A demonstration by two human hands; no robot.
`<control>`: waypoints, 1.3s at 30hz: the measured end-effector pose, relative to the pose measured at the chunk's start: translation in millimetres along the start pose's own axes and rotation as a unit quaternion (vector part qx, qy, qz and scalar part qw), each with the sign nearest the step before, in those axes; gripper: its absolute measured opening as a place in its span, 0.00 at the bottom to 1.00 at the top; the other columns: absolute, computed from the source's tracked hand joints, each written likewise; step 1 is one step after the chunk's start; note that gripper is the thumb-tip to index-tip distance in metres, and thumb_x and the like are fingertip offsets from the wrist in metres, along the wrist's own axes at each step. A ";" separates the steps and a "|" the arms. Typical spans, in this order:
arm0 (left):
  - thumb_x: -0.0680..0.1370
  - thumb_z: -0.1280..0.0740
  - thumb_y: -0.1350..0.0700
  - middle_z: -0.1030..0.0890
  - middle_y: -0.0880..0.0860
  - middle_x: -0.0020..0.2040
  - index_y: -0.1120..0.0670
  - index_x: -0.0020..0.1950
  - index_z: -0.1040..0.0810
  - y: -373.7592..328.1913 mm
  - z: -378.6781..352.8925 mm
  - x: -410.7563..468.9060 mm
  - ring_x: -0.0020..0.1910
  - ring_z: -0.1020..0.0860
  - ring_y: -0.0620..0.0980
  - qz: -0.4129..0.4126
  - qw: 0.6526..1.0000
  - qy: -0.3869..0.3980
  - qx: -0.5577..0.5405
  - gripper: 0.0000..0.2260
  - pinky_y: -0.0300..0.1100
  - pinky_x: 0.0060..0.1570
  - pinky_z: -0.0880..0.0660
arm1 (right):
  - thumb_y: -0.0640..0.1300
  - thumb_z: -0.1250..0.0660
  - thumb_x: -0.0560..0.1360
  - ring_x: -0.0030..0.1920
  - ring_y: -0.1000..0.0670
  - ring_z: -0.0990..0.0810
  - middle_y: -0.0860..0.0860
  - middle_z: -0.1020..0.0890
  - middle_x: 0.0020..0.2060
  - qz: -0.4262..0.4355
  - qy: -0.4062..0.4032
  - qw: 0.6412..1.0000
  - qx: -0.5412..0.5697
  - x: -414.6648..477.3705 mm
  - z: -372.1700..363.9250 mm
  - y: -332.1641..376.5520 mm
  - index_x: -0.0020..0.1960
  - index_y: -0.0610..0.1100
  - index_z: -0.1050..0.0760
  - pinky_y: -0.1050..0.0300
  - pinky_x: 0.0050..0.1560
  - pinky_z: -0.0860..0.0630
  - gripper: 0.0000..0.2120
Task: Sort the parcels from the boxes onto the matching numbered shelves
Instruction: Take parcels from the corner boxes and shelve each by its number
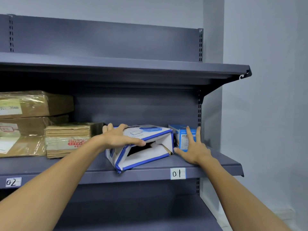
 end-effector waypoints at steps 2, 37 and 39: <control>0.47 0.33 0.23 0.43 0.58 0.72 0.39 0.77 0.42 0.2 0.5 -2.4 0.76 0.49 0.58 0.000 1.000 0.002 -0.009 0.59 0.55 0.73 0.44 | 0.71 0.35 0.72 0.73 0.36 0.34 0.49 0.75 0.76 -0.001 0.007 1.000 -0.003 3.7 -1.4 0.3 0.77 0.62 0.73 0.38 0.69 0.31 0.53; 0.60 0.28 0.26 0.46 0.61 0.76 0.42 0.80 0.51 11.8 9.9 -147.6 0.77 0.49 0.60 -0.074 0.984 -0.158 0.040 0.57 0.57 0.71 0.39 | 0.64 0.51 0.82 0.81 0.45 0.58 0.45 0.50 0.81 0.120 -0.023 0.991 -0.058 -172.3 -4.8 52.6 0.82 0.50 0.49 0.34 0.77 0.58 0.32; 0.61 0.28 0.26 0.48 0.61 0.77 0.43 0.81 0.53 20.2 5.5 -163.7 0.78 0.51 0.59 -0.087 0.982 -0.164 0.044 0.57 0.57 0.72 0.42 | 0.63 0.50 0.83 0.81 0.44 0.57 0.44 0.50 0.81 0.118 -0.020 0.991 -0.065 -189.5 -6.6 57.6 0.82 0.50 0.49 0.35 0.77 0.57 0.32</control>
Point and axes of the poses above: each hand's wrist, its own x-axis towards the middle knuckle, its own z-axis out of the back of the hand, y = z × x, the point moved 7 cm from there along x, towards the middle knuckle
